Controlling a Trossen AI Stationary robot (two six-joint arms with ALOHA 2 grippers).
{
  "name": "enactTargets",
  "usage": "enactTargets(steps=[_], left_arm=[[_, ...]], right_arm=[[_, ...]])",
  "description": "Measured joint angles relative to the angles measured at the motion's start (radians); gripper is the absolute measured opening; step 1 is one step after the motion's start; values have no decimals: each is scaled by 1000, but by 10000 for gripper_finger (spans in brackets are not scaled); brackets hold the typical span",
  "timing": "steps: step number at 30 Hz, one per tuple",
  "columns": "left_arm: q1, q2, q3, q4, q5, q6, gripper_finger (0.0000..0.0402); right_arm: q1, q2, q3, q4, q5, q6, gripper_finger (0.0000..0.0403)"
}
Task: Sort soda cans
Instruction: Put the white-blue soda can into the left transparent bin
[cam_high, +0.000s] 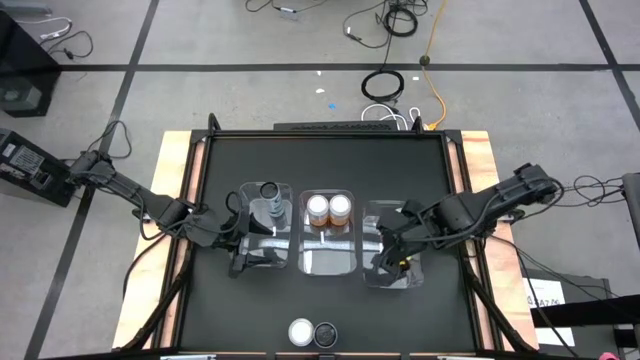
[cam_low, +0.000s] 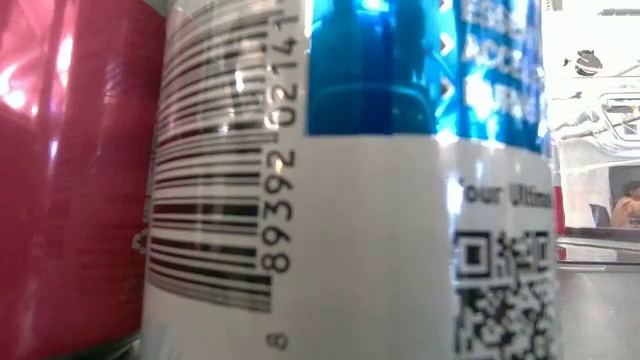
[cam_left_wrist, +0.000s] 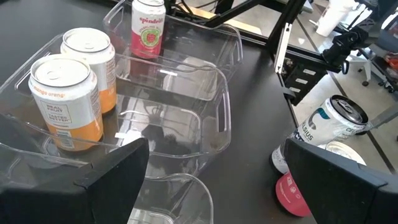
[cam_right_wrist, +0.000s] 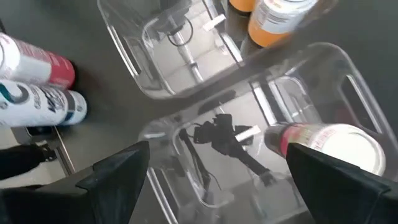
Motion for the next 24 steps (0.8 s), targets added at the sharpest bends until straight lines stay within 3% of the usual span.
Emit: enactTargets(steps=[12, 24], left_arm=[[0, 0, 0, 2, 0, 0, 384], [0, 0, 0, 9, 0, 0, 384]], right_arm=[[0, 27, 0, 161, 0, 22, 371], [36, 27, 0, 159, 3, 99, 370]])
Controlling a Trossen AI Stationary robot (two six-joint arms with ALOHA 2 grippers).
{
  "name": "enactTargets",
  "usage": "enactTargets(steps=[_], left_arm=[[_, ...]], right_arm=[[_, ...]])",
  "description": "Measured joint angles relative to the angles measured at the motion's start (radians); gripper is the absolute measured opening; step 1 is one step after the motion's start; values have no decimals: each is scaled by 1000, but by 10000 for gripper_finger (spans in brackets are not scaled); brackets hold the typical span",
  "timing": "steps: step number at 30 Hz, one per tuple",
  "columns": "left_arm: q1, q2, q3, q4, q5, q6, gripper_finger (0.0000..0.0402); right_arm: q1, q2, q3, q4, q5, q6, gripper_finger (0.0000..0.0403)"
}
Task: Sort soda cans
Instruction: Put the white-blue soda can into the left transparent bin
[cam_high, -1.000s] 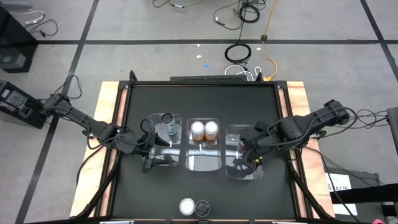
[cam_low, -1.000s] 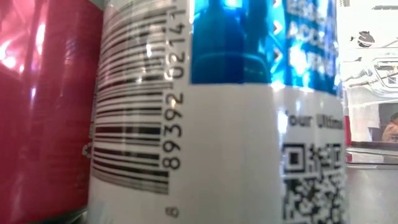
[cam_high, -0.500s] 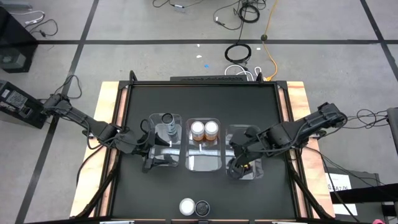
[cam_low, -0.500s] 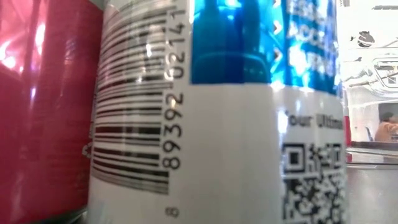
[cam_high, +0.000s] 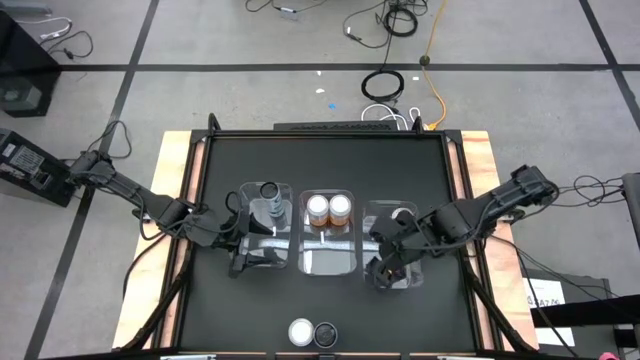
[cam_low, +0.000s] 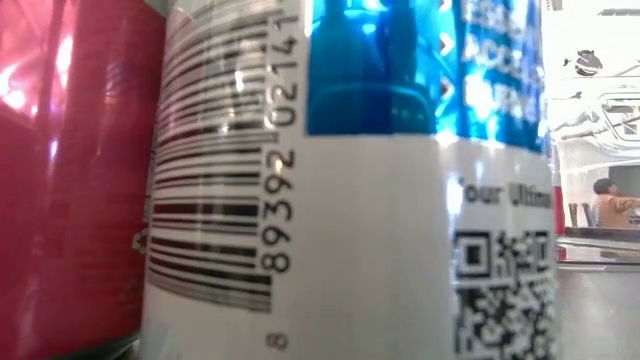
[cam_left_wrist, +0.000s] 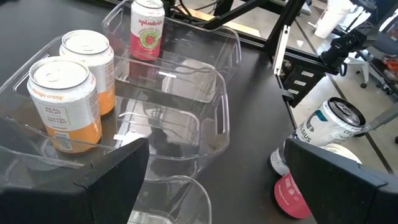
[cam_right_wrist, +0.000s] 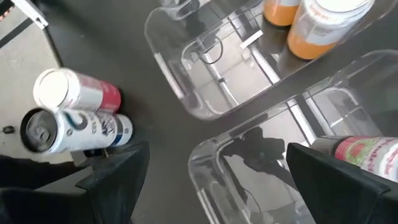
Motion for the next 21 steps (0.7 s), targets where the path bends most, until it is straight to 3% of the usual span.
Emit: enactTargets(steps=[12, 21], left_arm=[[2, 0, 0, 53, 0, -73, 384], [8, 0, 0, 41, -31, -78, 384]], right_arm=[[91, 0, 0, -12, 130, 105, 370], [108, 3, 0, -12, 159, 154, 370]])
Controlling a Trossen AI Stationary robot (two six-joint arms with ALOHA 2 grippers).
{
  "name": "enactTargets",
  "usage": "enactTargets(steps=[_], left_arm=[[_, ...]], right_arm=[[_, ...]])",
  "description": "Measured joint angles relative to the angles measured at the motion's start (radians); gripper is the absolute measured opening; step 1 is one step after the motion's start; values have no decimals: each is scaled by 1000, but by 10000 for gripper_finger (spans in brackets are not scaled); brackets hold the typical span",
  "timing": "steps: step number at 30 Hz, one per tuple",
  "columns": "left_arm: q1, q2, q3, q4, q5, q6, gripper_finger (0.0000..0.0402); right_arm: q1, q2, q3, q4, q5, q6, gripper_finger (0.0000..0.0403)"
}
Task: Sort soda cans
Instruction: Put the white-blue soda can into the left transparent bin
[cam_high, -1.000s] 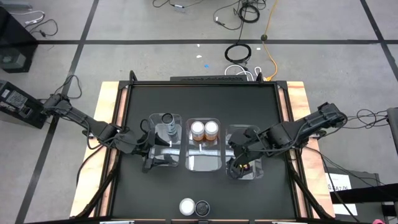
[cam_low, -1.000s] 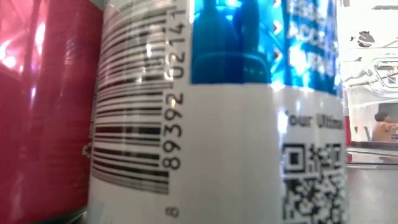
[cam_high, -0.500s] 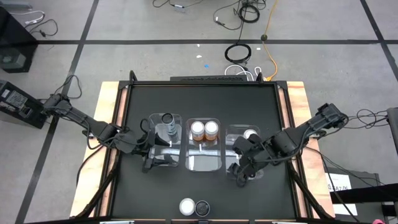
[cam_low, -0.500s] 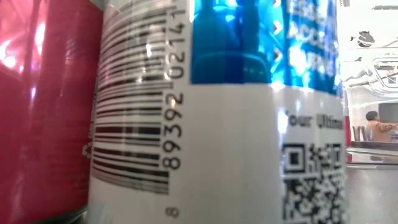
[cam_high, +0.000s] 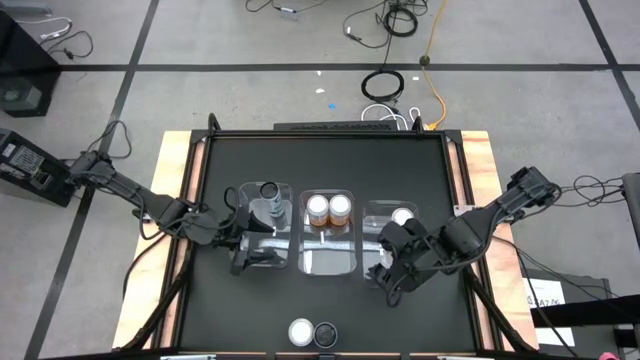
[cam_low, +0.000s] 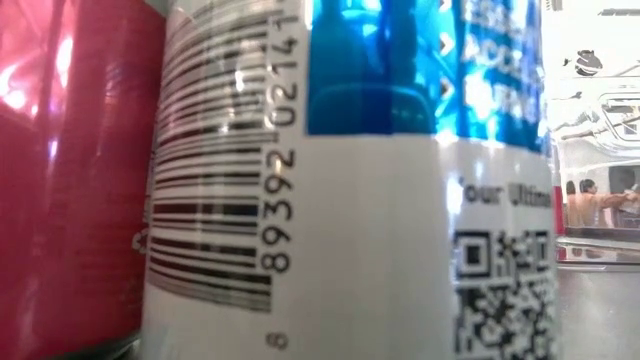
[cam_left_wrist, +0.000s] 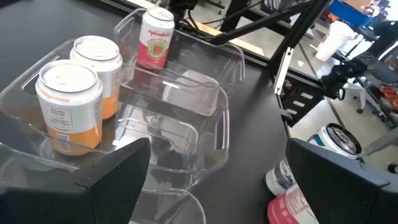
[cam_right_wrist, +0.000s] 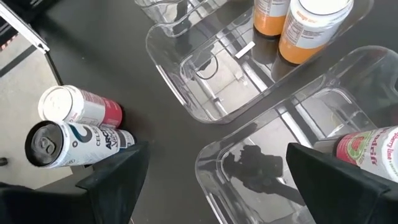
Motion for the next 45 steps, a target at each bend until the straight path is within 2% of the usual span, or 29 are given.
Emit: enactTargets(steps=[5, 20, 24, 27, 34, 39, 45], left_arm=[[0, 0, 0, -6, 0, 8, 398], [0, 0, 0, -4, -51, 25, 396], [0, 0, 0, 6, -56, -30, 396], [0, 3, 10, -5, -55, 18, 396], [-36, 64, 112, -27, -35, 135, 396], [-67, 168, 234, -155, -35, 133, 396], [-105, 315, 360, -185, -33, 174, 396]], right_arm=[[0, 5, 0, 0, 0, 1, 370], [0, 5, 0, -5, 1, 27, 370], [0, 5, 0, -5, 1, 27, 370], [0, 5, 0, -5, 1, 27, 370], [0, 5, 0, -31, 1, 27, 370], [0, 4, -34, -44, 2, 27, 370], [29, 4, -114, -48, -5, 106, 370]])
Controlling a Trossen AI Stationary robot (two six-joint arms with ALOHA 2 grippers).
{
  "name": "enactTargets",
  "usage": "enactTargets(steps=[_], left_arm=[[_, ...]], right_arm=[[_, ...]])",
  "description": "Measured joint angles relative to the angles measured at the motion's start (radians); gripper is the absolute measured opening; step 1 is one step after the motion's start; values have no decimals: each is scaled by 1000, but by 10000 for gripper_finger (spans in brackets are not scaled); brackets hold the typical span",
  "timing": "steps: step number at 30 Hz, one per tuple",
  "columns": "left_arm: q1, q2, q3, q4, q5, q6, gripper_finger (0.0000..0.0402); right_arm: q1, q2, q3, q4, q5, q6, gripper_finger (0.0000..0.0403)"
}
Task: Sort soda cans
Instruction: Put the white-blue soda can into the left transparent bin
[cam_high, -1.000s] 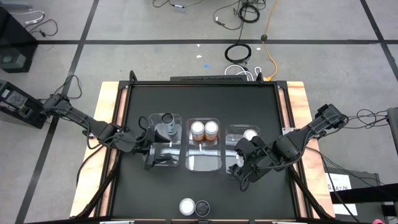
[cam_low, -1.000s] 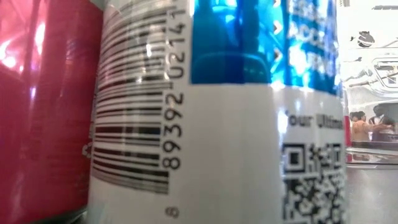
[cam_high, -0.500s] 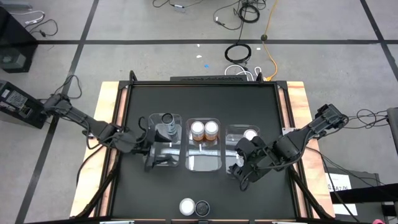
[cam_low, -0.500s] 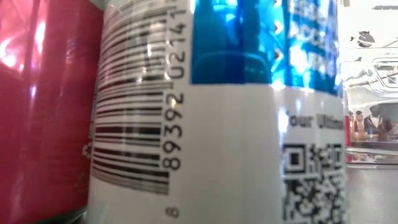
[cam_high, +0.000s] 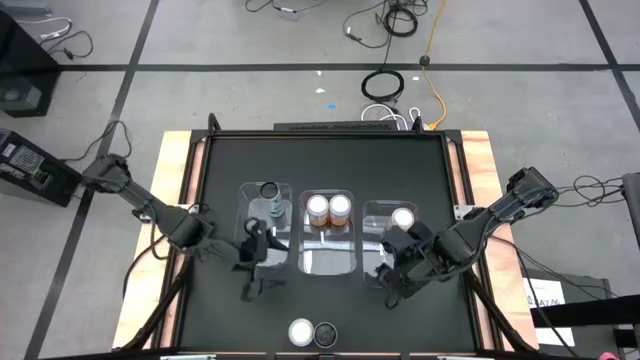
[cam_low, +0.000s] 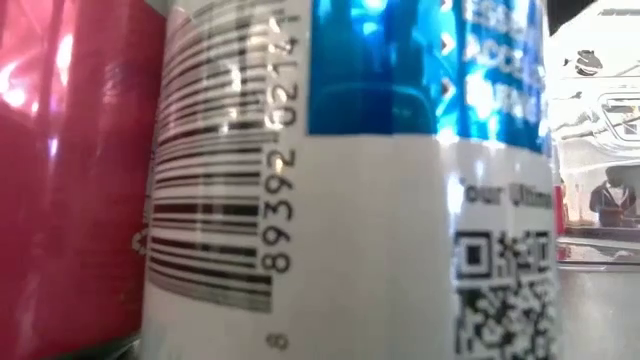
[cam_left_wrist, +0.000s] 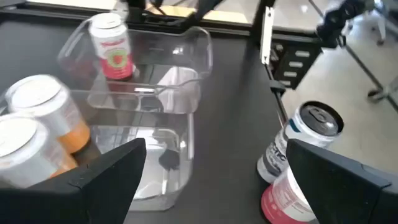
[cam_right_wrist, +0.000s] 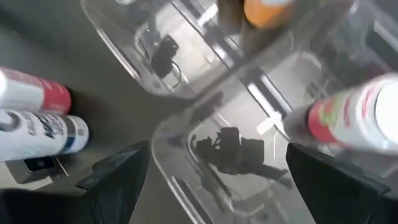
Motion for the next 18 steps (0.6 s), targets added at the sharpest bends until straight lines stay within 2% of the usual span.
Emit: enactTargets(steps=[7, 18], left_arm=[[-44, 168, 149, -5, -4, 8, 396], [-95, 390, 387, -110, 16, -19, 396]], right_arm=[[106, 0, -63, -20, -1, 155, 370], [279, 1, -66, -61, 5, 327, 370]])
